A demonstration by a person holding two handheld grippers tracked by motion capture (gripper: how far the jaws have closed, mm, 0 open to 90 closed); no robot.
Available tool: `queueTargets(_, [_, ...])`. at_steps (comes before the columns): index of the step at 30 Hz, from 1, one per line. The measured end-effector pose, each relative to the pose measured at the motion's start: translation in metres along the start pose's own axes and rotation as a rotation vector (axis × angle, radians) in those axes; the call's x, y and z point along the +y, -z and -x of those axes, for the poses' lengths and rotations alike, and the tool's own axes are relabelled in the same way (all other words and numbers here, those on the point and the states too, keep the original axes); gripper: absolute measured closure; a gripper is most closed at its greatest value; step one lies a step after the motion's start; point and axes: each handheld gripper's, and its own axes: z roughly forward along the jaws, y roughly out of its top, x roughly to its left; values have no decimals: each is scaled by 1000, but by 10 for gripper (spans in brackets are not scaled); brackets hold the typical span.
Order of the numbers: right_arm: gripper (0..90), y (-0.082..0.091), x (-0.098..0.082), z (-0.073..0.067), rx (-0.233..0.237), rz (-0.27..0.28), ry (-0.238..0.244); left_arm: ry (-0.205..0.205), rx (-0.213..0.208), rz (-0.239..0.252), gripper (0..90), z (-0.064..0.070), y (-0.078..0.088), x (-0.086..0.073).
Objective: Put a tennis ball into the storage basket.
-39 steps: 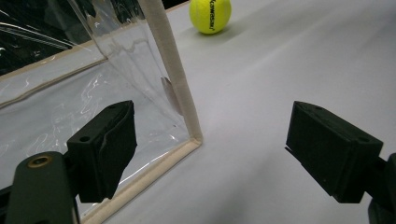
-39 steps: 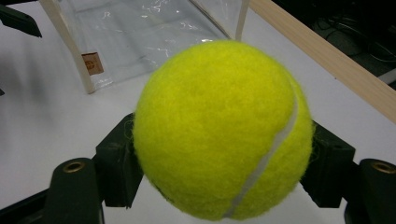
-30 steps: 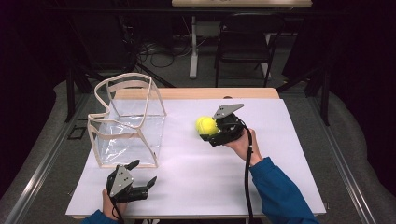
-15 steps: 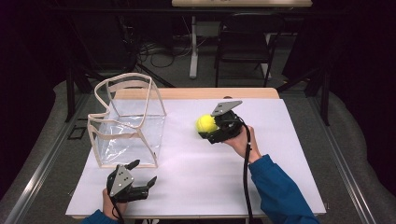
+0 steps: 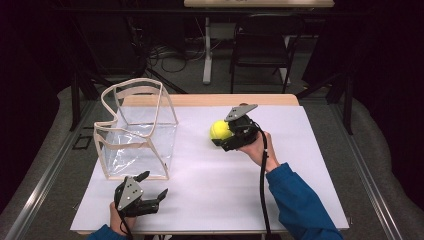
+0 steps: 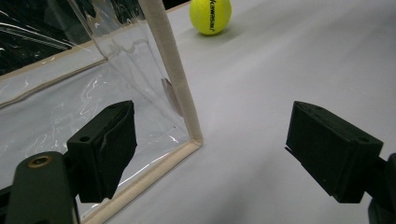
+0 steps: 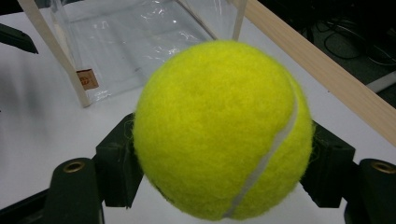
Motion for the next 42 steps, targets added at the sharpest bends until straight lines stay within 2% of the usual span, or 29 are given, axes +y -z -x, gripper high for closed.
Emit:
queueTargets(21, [266,-3,11,2,5,-11,17,-1,-4,2,160,0,0,0])
queueTargets(42, [266,1,26,1,0,-21,45,-6,-7,4,160,0,-1,0])
